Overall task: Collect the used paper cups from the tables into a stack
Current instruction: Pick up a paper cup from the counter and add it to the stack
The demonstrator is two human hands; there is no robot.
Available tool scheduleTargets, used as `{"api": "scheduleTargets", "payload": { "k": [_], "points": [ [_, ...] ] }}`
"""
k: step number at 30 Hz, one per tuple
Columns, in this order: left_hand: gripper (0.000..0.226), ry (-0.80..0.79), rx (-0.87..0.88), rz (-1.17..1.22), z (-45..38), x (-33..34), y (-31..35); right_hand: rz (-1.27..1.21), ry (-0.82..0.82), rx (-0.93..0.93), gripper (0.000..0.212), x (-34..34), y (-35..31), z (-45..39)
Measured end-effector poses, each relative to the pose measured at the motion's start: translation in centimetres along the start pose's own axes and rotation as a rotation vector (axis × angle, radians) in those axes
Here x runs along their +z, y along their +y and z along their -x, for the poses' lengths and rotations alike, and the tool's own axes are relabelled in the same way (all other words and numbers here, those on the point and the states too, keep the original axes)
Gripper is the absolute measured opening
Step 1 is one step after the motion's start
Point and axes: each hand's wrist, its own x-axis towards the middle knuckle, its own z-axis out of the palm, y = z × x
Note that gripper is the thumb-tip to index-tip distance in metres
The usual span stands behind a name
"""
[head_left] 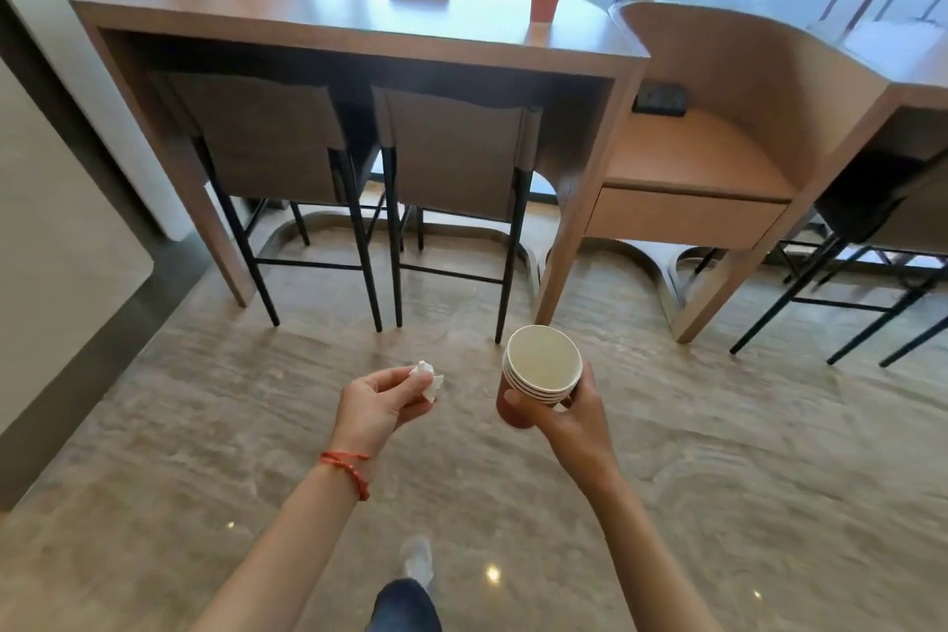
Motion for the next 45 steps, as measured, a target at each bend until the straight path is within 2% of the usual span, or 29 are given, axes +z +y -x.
{"api": "scheduleTargets", "payload": {
  "k": [7, 17, 20, 22, 26, 33, 36, 40, 43, 45],
  "points": [
    [0.009, -0.068, 0.025, 0.002, -13.0, 4.0, 5.5, -0.012, 0.029, -0.054, 0.068, 2.1, -2.1, -14.1],
    [0.005, -0.202, 0.09, -0.045, -28.5, 11.9, 15.9, -0.059, 0.074, -0.103, 0.059, 2.6, -8.4, -31.5],
    [0.02, -0.239, 0.132, -0.038, -32.1, 14.4, 18.1, -0.059, 0.069, -0.128, 0.063, 2.2, -10.1, -36.0],
    [0.023, -0.239, 0.158, -0.04, -34.5, 16.1, 19.3, -0.055, 0.081, -0.153, 0.071, 1.9, -10.9, -39.1],
    [0.013, -0.25, 0.23, -0.025, -39.6, 20.5, 22.1, -0.07, 0.066, -0.211, 0.075, 0.6, -12.6, -46.0],
    [0.029, -0.258, 0.309, 0.004, -46.9, 29.0, 28.5, -0.106, 0.044, -0.298, 0.08, -2.8, -16.5, -58.9],
    [0.022, -0.236, 0.316, 0.012, -49.9, 31.2, 30.4, -0.101, 0.033, -0.31, 0.083, -3.7, -18.0, -64.1],
    [0.031, -0.208, 0.334, 0.051, -53.5, 32.9, 32.5, -0.08, 0.045, -0.348, 0.076, -3.7, -20.0, -69.9],
    [0.033, -0.223, 0.347, 0.054, -56.2, 33.9, 33.8, -0.071, 0.063, -0.372, 0.082, -3.4, -21.3, -73.2],
    [0.032, -0.242, 0.345, 0.047, -58.0, 34.5, 34.6, -0.078, 0.074, -0.379, 0.073, -3.1, -22.2, -75.3]
  ]
}}
